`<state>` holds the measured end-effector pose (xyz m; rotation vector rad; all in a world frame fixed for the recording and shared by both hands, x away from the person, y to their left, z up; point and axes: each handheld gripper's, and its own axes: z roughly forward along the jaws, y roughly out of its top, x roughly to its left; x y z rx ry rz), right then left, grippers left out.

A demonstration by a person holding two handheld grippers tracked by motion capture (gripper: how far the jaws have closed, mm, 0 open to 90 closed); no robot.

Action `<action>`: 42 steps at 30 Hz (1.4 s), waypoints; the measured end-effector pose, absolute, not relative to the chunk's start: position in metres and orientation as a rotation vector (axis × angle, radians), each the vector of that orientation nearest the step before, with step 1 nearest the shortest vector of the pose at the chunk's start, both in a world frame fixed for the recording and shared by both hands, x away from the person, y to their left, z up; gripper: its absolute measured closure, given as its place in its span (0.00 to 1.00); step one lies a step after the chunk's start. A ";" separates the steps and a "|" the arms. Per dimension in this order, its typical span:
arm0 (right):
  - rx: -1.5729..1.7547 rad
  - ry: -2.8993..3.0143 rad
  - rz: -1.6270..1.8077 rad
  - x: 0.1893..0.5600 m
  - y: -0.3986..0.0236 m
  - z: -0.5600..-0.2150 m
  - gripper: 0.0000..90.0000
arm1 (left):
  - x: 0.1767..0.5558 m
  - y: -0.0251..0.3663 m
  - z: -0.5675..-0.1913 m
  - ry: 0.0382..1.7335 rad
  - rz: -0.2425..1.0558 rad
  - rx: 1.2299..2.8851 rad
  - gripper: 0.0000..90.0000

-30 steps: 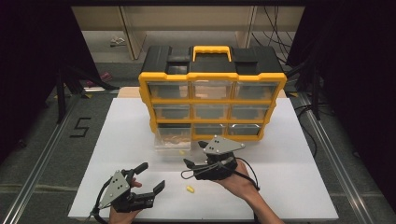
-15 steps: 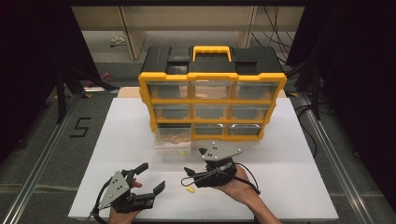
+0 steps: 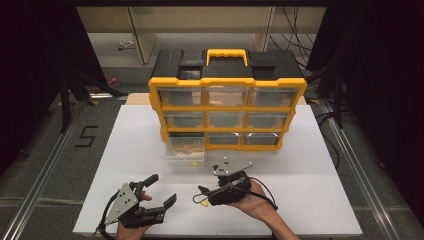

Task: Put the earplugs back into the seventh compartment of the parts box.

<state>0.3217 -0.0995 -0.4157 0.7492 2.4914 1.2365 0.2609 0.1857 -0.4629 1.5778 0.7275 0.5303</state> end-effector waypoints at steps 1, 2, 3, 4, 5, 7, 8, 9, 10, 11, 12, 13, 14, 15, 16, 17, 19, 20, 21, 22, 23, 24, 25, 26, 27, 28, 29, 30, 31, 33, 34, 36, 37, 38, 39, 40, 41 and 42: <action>0.740 2.511 1.223 0.322 -0.098 -0.418 0.28 | 0.261 0.186 -0.463 0.728 0.531 1.578 0.18; 0.740 2.511 1.223 0.322 -0.098 -0.418 0.28 | 0.261 0.186 -0.463 0.728 0.531 1.578 0.18; 0.740 2.525 1.211 0.322 -0.097 -0.420 0.28 | 0.261 0.186 -0.463 0.729 0.532 1.578 0.18; 0.735 2.535 1.202 0.322 -0.096 -0.422 0.28 | 0.261 0.186 -0.463 0.729 0.533 1.578 0.18; 0.733 2.548 1.191 0.321 -0.095 -0.424 0.28 | 0.261 0.186 -0.463 0.728 0.534 1.577 0.18; 0.719 2.574 1.166 0.321 -0.093 -0.428 0.27 | 0.261 0.186 -0.463 0.728 0.535 1.577 0.18; 0.715 2.586 1.149 0.321 -0.092 -0.430 0.27 | 0.261 0.186 -0.463 0.728 0.537 1.576 0.18; 0.717 2.598 1.140 0.321 -0.091 -0.432 0.27 | 0.260 0.186 -0.463 0.727 0.537 1.576 0.18; 0.715 2.608 1.130 0.321 -0.090 -0.433 0.27 | 0.261 0.186 -0.463 0.727 0.537 1.576 0.18; 0.711 2.619 1.120 0.321 -0.089 -0.435 0.28 | 0.261 0.186 -0.463 0.727 0.536 1.576 0.18; 0.711 2.636 1.100 0.321 -0.088 -0.439 0.29 | 0.260 0.186 -0.463 0.727 0.536 1.576 0.18; 0.711 2.636 1.100 0.321 -0.088 -0.439 0.29 | 0.260 0.186 -0.463 0.727 0.535 1.574 0.18; 0.713 2.653 1.091 0.322 -0.087 -0.442 0.30 | 0.260 0.186 -0.463 0.726 0.536 1.575 0.18; 0.712 2.655 1.087 0.323 -0.087 -0.443 0.30 | 0.260 0.186 -0.463 0.726 0.537 1.575 0.18; 0.712 2.655 1.087 0.323 -0.087 -0.443 0.30 | 0.260 0.186 -0.463 0.726 0.537 1.576 0.18; 0.725 2.660 1.077 0.323 -0.087 -0.444 0.31 | 0.261 0.186 -0.463 0.727 0.537 1.576 0.18; 0.720 2.669 1.070 0.324 -0.086 -0.447 0.32 | 0.261 0.186 -0.463 0.726 0.537 1.576 0.18; 0.727 2.674 1.064 0.324 -0.086 -0.448 0.32 | 0.260 0.186 -0.463 0.727 0.537 1.575 0.18; 0.723 2.679 1.060 0.325 -0.086 -0.449 0.33 | 0.260 0.186 -0.463 0.727 0.537 1.574 0.18; 0.722 2.683 1.058 0.325 -0.085 -0.450 0.33 | 0.260 0.186 -0.463 0.728 0.537 1.574 0.18; 0.722 2.688 1.056 0.325 -0.085 -0.451 0.34 | 0.260 0.186 -0.463 0.728 0.536 1.574 0.18; 0.719 2.693 1.046 0.325 -0.084 -0.452 0.35 | 0.261 0.186 -0.463 0.730 0.532 1.573 0.18; 0.712 2.700 1.042 0.325 -0.084 -0.454 0.35 | 0.261 0.186 -0.463 0.732 0.529 1.571 0.18; 0.704 2.705 1.036 0.325 -0.083 -0.455 0.36 | 0.261 0.186 -0.463 0.734 0.528 1.571 0.18; 0.705 2.713 1.030 0.324 -0.082 -0.457 0.37 | 0.262 0.187 -0.463 0.736 0.527 1.569 0.18; 0.696 2.722 1.023 0.324 -0.081 -0.459 0.38 | 0.262 0.187 -0.463 0.736 0.527 1.568 0.18; 0.691 2.733 1.011 0.324 -0.080 -0.461 0.39 | 0.261 0.187 -0.463 0.736 0.527 1.568 0.18; 0.692 2.740 0.997 0.324 -0.079 -0.463 0.40 | 0.261 0.187 -0.463 0.736 0.528 1.568 0.18; 0.684 2.753 0.984 0.325 -0.077 -0.467 0.43 | 0.261 0.187 -0.463 0.734 0.528 1.569 0.18; 0.693 2.763 0.979 0.325 -0.077 -0.468 0.45 | 0.261 0.187 -0.463 0.734 0.528 1.571 0.18; 0.691 2.771 0.972 0.325 -0.076 -0.469 0.47 | 0.262 0.186 -0.463 0.734 0.528 1.571 0.18; 0.697 2.781 0.962 0.325 -0.075 -0.472 0.50 | 0.261 0.186 -0.463 0.733 0.528 1.572 0.18; 0.698 2.782 0.958 0.326 -0.075 -0.473 0.52 | 0.261 0.186 -0.463 0.733 0.527 1.572 0.18; 0.696 2.783 0.951 0.326 -0.075 -0.473 0.54 | 0.262 0.186 -0.463 0.733 0.526 1.572 0.19; 0.702 2.782 0.949 0.326 -0.075 -0.474 0.57 | 0.262 0.186 -0.463 0.733 0.526 1.572 0.19; 0.694 2.790 0.950 0.326 -0.075 -0.474 0.60 | 0.262 0.186 -0.463 0.732 0.526 1.572 0.18; 0.694 2.790 0.950 0.326 -0.075 -0.474 0.60 | 0.262 0.186 -0.463 0.732 0.525 1.573 0.18; 0.686 2.800 0.947 0.326 -0.074 -0.475 0.63 | 0.262 0.186 -0.463 0.733 0.524 1.572 0.18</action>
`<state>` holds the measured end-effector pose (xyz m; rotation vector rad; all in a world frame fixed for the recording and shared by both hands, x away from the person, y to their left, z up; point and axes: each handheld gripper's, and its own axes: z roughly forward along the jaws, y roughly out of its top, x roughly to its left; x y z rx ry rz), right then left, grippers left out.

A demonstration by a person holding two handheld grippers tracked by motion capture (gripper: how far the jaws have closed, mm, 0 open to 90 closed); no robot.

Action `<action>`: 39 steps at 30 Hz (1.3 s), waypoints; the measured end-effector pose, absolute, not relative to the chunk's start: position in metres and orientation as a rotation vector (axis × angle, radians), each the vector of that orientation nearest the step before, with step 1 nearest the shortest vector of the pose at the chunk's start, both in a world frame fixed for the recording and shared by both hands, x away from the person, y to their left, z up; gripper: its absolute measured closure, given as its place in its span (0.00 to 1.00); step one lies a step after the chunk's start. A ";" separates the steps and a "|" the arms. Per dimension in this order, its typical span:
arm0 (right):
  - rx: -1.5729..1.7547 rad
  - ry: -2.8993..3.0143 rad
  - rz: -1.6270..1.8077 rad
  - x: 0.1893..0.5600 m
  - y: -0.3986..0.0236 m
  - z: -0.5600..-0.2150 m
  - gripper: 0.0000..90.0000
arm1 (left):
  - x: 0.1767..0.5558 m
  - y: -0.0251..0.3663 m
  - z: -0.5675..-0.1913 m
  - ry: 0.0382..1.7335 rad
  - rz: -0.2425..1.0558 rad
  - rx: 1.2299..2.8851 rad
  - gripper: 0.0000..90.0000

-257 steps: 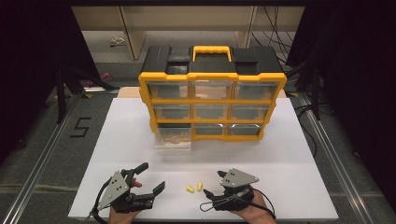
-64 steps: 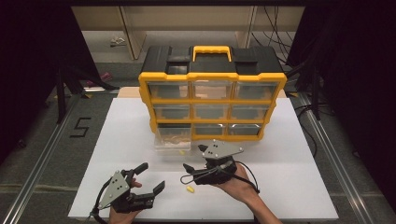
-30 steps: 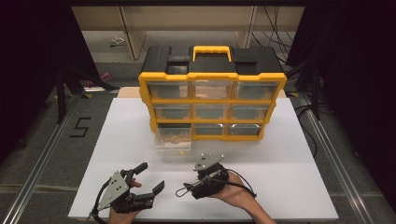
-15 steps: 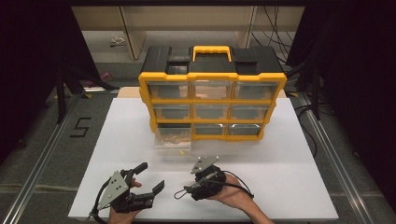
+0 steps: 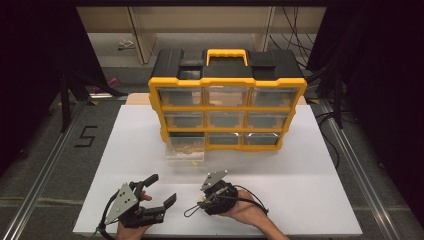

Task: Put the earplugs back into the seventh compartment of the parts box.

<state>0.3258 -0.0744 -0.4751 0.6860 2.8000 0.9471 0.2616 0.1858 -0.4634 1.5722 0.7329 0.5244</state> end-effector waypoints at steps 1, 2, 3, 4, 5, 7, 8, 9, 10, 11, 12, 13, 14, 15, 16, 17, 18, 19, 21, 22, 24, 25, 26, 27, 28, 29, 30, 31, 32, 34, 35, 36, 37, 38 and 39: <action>0.683 2.800 0.946 0.325 -0.074 -0.476 0.65 | 0.262 0.186 -0.463 0.732 0.524 1.573 0.18; 0.683 2.800 0.946 0.325 -0.074 -0.476 0.65 | 0.262 0.186 -0.463 0.731 0.524 1.573 0.18; 0.675 2.802 0.944 0.325 -0.074 -0.476 0.66 | 0.262 0.186 -0.463 0.731 0.524 1.573 0.19; 0.676 2.808 0.937 0.325 -0.073 -0.476 0.67 | 0.262 0.185 -0.463 0.731 0.523 1.573 0.18; 0.669 2.809 0.937 0.325 -0.073 -0.477 0.69 | 0.262 0.185 -0.463 0.731 0.522 1.572 0.19; 0.659 2.815 0.925 0.325 -0.072 -0.478 0.73 | 0.262 0.185 -0.463 0.730 0.521 1.572 0.19; 0.657 2.817 0.925 0.325 -0.072 -0.479 0.75 | 0.262 0.185 -0.463 0.731 0.520 1.571 0.18; 0.658 2.820 0.919 0.324 -0.072 -0.479 0.77 | 0.262 0.185 -0.463 0.731 0.518 1.571 0.18; 0.655 2.824 0.912 0.324 -0.071 -0.480 0.79 | 0.262 0.185 -0.463 0.732 0.516 1.568 0.18; 0.646 2.819 0.910 0.324 -0.071 -0.480 0.81 | 0.262 0.186 -0.463 0.733 0.515 1.567 0.18; 0.645 2.816 0.908 0.324 -0.071 -0.480 0.83 | 0.262 0.186 -0.463 0.733 0.515 1.567 0.18; 0.646 2.820 0.908 0.324 -0.072 -0.480 0.85 | 0.262 0.186 -0.463 0.735 0.514 1.566 0.19; 0.651 2.821 0.903 0.325 -0.072 -0.480 0.86 | 0.262 0.186 -0.463 0.736 0.514 1.565 0.18; 0.650 2.821 0.905 0.325 -0.072 -0.480 0.87 | 0.262 0.186 -0.463 0.736 0.513 1.564 0.19; 0.653 2.820 0.908 0.325 -0.072 -0.480 0.88 | 0.262 0.186 -0.463 0.734 0.514 1.565 0.18; 0.653 2.820 0.908 0.325 -0.072 -0.480 0.88 | 0.262 0.186 -0.463 0.735 0.515 1.566 0.18; 0.651 2.818 0.910 0.325 -0.072 -0.480 0.88 | 0.262 0.186 -0.463 0.734 0.516 1.567 0.18; 0.648 2.810 0.922 0.325 -0.073 -0.479 0.89 | 0.262 0.186 -0.463 0.734 0.516 1.567 0.19; 0.656 2.798 0.940 0.325 -0.074 -0.478 0.89 | 0.262 0.186 -0.463 0.734 0.517 1.567 0.18; 0.662 2.770 0.973 0.327 -0.076 -0.474 0.88 | 0.262 0.186 -0.463 0.735 0.516 1.566 0.18; 0.681 2.731 1.025 0.329 -0.080 -0.469 0.88 | 0.262 0.186 -0.464 0.736 0.515 1.565 0.18; 0.681 2.731 1.025 0.329 -0.080 -0.469 0.88 | 0.262 0.186 -0.464 0.736 0.515 1.566 0.18; 0.703 2.715 1.048 0.329 -0.082 -0.467 0.88 | 0.262 0.186 -0.464 0.736 0.515 1.566 0.18; 0.710 2.698 1.068 0.330 -0.083 -0.465 0.88 | 0.262 0.186 -0.464 0.735 0.516 1.567 0.18; 0.715 2.679 1.080 0.330 -0.084 -0.464 0.88 | 0.262 0.185 -0.464 0.734 0.516 1.568 0.19; 0.721 2.662 1.092 0.330 -0.085 -0.462 0.88 | 0.262 0.185 -0.464 0.734 0.516 1.567 0.18; 0.715 2.647 1.106 0.331 -0.086 -0.461 0.88 | 0.262 0.185 -0.464 0.734 0.515 1.568 0.18; 0.721 2.632 1.120 0.330 -0.087 -0.459 0.88 | 0.262 0.185 -0.464 0.734 0.515 1.568 0.18; 0.723 2.616 1.135 0.331 -0.088 -0.458 0.89 | 0.262 0.185 -0.464 0.734 0.516 1.569 0.18; 0.725 2.585 1.162 0.330 -0.089 -0.454 0.88 | 0.262 0.186 -0.464 0.735 0.516 1.567 0.18; 0.724 2.568 1.178 0.330 -0.090 -0.452 0.89 | 0.262 0.186 -0.464 0.736 0.516 1.568 0.18; 0.727 2.555 1.194 0.330 -0.091 -0.450 0.88 | 0.262 0.185 -0.464 0.736 0.516 1.568 0.18; 0.728 2.540 1.207 0.330 -0.092 -0.449 0.88 | 0.262 0.185 -0.464 0.736 0.516 1.568 0.18; 0.729 2.510 1.236 0.330 -0.094 -0.445 0.88 | 0.262 0.185 -0.464 0.735 0.516 1.568 0.19; 0.729 2.510 1.236 0.330 -0.094 -0.445 0.88 | 0.262 0.185 -0.464 0.735 0.516 1.569 0.19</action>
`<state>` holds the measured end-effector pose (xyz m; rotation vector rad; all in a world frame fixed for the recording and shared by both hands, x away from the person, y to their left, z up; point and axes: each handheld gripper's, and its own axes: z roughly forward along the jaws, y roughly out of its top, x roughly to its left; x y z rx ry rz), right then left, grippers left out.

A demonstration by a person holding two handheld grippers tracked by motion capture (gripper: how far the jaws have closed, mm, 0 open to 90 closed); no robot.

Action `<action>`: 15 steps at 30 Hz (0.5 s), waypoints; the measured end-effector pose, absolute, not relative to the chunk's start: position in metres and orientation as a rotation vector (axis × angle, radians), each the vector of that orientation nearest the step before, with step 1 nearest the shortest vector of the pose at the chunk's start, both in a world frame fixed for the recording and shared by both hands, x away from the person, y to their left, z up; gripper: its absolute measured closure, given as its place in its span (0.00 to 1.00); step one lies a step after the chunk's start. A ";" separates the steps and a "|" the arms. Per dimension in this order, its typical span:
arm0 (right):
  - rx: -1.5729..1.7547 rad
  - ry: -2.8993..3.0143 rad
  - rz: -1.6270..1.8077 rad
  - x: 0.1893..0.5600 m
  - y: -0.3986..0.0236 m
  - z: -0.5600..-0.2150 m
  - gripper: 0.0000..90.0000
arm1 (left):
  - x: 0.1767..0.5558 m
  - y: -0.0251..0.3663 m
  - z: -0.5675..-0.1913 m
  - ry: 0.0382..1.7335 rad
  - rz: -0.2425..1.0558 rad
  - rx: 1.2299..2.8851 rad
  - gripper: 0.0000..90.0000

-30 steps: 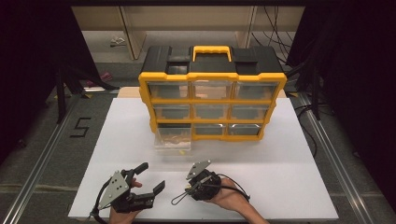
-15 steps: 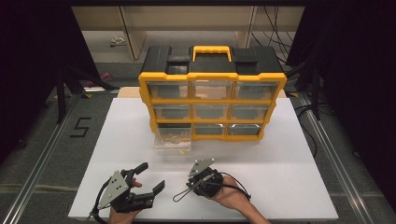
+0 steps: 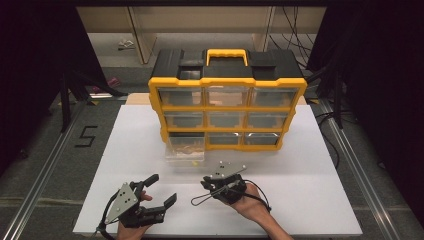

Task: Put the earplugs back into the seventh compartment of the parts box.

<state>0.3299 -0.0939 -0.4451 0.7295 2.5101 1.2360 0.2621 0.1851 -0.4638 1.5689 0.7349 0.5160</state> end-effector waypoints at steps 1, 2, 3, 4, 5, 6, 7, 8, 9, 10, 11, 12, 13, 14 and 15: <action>0.727 2.498 1.251 0.330 -0.095 -0.443 0.88 | 0.262 0.185 -0.464 0.734 0.516 1.570 0.19; 0.732 2.485 1.261 0.330 -0.096 -0.442 0.88 | 0.262 0.185 -0.464 0.734 0.516 1.570 0.19; 0.730 2.472 1.271 0.330 -0.097 -0.440 0.88 | 0.262 0.185 -0.464 0.734 0.517 1.570 0.18; 0.732 2.463 1.279 0.330 -0.098 -0.438 0.88 | 0.262 0.185 -0.464 0.734 0.516 1.570 0.18; 0.735 2.455 1.289 0.330 -0.099 -0.437 0.88 | 0.262 0.185 -0.464 0.735 0.516 1.570 0.18; 0.737 2.444 1.296 0.331 -0.100 -0.435 0.88 | 0.262 0.185 -0.464 0.735 0.516 1.570 0.18; 0.742 2.436 1.306 0.331 -0.101 -0.434 0.88 | 0.262 0.185 -0.464 0.735 0.517 1.571 0.18; 0.744 2.429 1.311 0.332 -0.102 -0.433 0.88 | 0.262 0.185 -0.464 0.735 0.517 1.571 0.18; 0.745 2.424 1.316 0.333 -0.103 -0.432 0.88 | 0.262 0.185 -0.464 0.735 0.516 1.572 0.19; 0.746 2.418 1.321 0.333 -0.103 -0.430 0.88 | 0.262 0.185 -0.464 0.735 0.516 1.573 0.19; 0.746 2.405 1.330 0.334 -0.103 -0.428 0.88 | 0.263 0.185 -0.464 0.735 0.516 1.573 0.19; 0.746 2.405 1.330 0.334 -0.103 -0.428 0.88 | 0.263 0.185 -0.464 0.736 0.515 1.574 0.19; 0.747 2.397 1.336 0.335 -0.103 -0.427 0.88 | 0.263 0.184 -0.464 0.735 0.515 1.575 0.19; 0.748 2.389 1.343 0.336 -0.103 -0.425 0.88 | 0.263 0.184 -0.464 0.735 0.515 1.575 0.19; 0.753 2.381 1.350 0.337 -0.103 -0.423 0.88 | 0.263 0.184 -0.464 0.735 0.514 1.576 0.19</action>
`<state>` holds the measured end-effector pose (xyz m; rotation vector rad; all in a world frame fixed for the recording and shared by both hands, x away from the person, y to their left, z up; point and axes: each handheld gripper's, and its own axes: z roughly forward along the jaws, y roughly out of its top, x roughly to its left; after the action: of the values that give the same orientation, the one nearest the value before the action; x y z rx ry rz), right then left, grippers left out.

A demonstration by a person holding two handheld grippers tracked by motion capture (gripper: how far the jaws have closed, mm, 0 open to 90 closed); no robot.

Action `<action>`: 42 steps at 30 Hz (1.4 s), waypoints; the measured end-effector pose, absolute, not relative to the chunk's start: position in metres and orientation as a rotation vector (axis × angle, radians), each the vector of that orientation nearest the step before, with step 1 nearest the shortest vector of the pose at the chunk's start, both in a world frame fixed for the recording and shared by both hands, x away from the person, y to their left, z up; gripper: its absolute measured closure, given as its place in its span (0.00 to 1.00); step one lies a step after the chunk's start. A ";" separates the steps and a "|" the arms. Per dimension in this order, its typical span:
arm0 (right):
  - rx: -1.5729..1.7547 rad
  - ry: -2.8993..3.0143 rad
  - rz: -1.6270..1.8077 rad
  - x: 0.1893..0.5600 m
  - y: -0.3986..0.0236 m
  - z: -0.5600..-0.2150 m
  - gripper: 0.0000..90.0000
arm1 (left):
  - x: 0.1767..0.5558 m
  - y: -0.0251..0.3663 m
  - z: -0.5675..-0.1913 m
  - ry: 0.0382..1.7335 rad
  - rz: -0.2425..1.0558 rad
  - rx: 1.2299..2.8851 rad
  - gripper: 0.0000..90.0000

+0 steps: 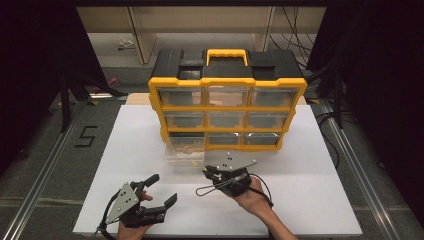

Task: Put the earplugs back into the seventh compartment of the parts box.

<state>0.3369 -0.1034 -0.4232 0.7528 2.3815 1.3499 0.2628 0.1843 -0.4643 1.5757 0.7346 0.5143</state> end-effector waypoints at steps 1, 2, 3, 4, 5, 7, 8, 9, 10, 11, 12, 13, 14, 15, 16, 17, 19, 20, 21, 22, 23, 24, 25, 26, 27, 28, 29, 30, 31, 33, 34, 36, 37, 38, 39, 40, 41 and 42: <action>0.752 2.374 1.357 0.338 -0.103 -0.422 0.88 | 0.263 0.184 -0.464 0.735 0.511 1.575 0.19; 0.753 2.369 1.361 0.339 -0.103 -0.420 0.88 | 0.263 0.184 -0.464 0.737 0.502 1.570 0.19; 0.751 2.363 1.366 0.340 -0.103 -0.418 0.88 | 0.263 0.185 -0.464 0.740 0.495 1.564 0.19; 0.753 2.357 1.372 0.340 -0.102 -0.417 0.88 | 0.263 0.185 -0.464 0.742 0.494 1.561 0.19; 0.750 2.353 1.376 0.341 -0.102 -0.416 0.88 | 0.263 0.185 -0.464 0.743 0.496 1.560 0.19; 0.749 2.343 1.381 0.342 -0.101 -0.413 0.88 | 0.263 0.186 -0.464 0.744 0.496 1.561 0.19; 0.748 2.335 1.386 0.343 -0.101 -0.412 0.88 | 0.263 0.186 -0.464 0.744 0.496 1.560 0.19; 0.753 2.328 1.392 0.344 -0.101 -0.410 0.88 | 0.264 0.186 -0.464 0.744 0.497 1.560 0.19; 0.755 2.321 1.400 0.346 -0.101 -0.409 0.88 | 0.264 0.186 -0.464 0.744 0.497 1.561 0.19; 0.760 2.313 1.405 0.347 -0.101 -0.408 0.88 | 0.264 0.186 -0.464 0.744 0.497 1.562 0.18; 0.763 2.310 1.408 0.348 -0.101 -0.406 0.88 | 0.264 0.185 -0.464 0.743 0.499 1.563 0.19; 0.765 2.297 1.417 0.350 -0.100 -0.403 0.88 | 0.264 0.185 -0.465 0.743 0.503 1.564 0.19; 0.765 2.297 1.417 0.350 -0.100 -0.403 0.88 | 0.264 0.185 -0.465 0.743 0.503 1.565 0.19; 0.768 2.293 1.421 0.351 -0.100 -0.401 0.88 | 0.264 0.185 -0.465 0.743 0.504 1.566 0.19; 0.768 2.285 1.426 0.352 -0.099 -0.399 0.88 | 0.264 0.185 -0.465 0.743 0.505 1.566 0.19; 0.767 2.279 1.432 0.353 -0.099 -0.397 0.88 | 0.264 0.185 -0.465 0.744 0.507 1.568 0.19; 0.760 2.269 1.437 0.356 -0.098 -0.394 0.88 | 0.264 0.185 -0.465 0.743 0.509 1.571 0.18; 0.762 2.266 1.441 0.357 -0.098 -0.392 0.88 | 0.264 0.185 -0.465 0.742 0.510 1.571 0.18; 0.766 2.261 1.444 0.358 -0.097 -0.391 0.88 | 0.264 0.185 -0.465 0.742 0.511 1.570 0.19; 0.765 2.258 1.447 0.360 -0.096 -0.390 0.88 | 0.264 0.185 -0.465 0.743 0.511 1.569 0.19; 0.765 2.255 1.447 0.361 -0.095 -0.389 0.88 | 0.263 0.185 -0.465 0.744 0.512 1.569 0.18; 0.766 2.254 1.449 0.363 -0.094 -0.388 0.88 | 0.263 0.185 -0.465 0.743 0.513 1.569 0.19; 0.765 2.249 1.451 0.364 -0.093 -0.387 0.88 | 0.263 0.186 -0.465 0.744 0.512 1.568 0.19; 0.765 2.242 1.458 0.366 -0.091 -0.386 0.88 | 0.263 0.186 -0.465 0.745 0.512 1.566 0.19; 0.767 2.239 1.467 0.368 -0.090 -0.385 0.88 | 0.263 0.186 -0.465 0.745 0.512 1.567 0.19; 0.771 2.235 1.472 0.370 -0.088 -0.385 0.88 | 0.263 0.186 -0.465 0.744 0.511 1.566 0.19; 0.775 2.235 1.471 0.372 -0.086 -0.385 0.88 | 0.263 0.186 -0.465 0.744 0.511 1.566 0.19; 0.778 2.235 1.470 0.374 -0.084 -0.385 0.88 | 0.263 0.186 -0.465 0.743 0.511 1.567 0.19; 0.783 2.236 1.470 0.376 -0.082 -0.386 0.88 | 0.263 0.186 -0.465 0.743 0.511 1.567 0.19; 0.787 2.241 1.459 0.380 -0.078 -0.388 0.88 | 0.263 0.186 -0.465 0.744 0.510 1.567 0.19; 0.793 2.245 1.455 0.381 -0.076 -0.389 0.88 | 0.263 0.186 -0.465 0.743 0.511 1.567 0.18; 0.807 2.249 1.447 0.387 -0.071 -0.392 0.88 | 0.263 0.186 -0.465 0.743 0.511 1.567 0.19; 0.813 2.247 1.445 0.388 -0.070 -0.393 0.88 | 0.263 0.186 -0.465 0.743 0.511 1.567 0.19; 0.813 2.247 1.445 0.388 -0.070 -0.393 0.88 | 0.263 0.186 -0.465 0.743 0.511 1.567 0.19; 0.822 2.251 1.437 0.392 -0.067 -0.396 0.88 | 0.263 0.186 -0.465 0.743 0.511 1.567 0.19; 0.822 2.251 1.437 0.392 -0.067 -0.396 0.88 | 0.263 0.186 -0.465 0.742 0.512 1.567 0.19; 0.826 2.252 1.431 0.393 -0.066 -0.397 0.88 | 0.263 0.187 -0.465 0.742 0.512 1.567 0.18; 0.831 2.256 1.429 0.395 -0.065 -0.398 0.88 | 0.263 0.187 -0.465 0.742 0.512 1.566 0.18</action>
<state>0.3947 -0.0647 -0.3977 0.8308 2.2562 1.4288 0.2629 0.1867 -0.4646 1.5662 0.7424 0.5123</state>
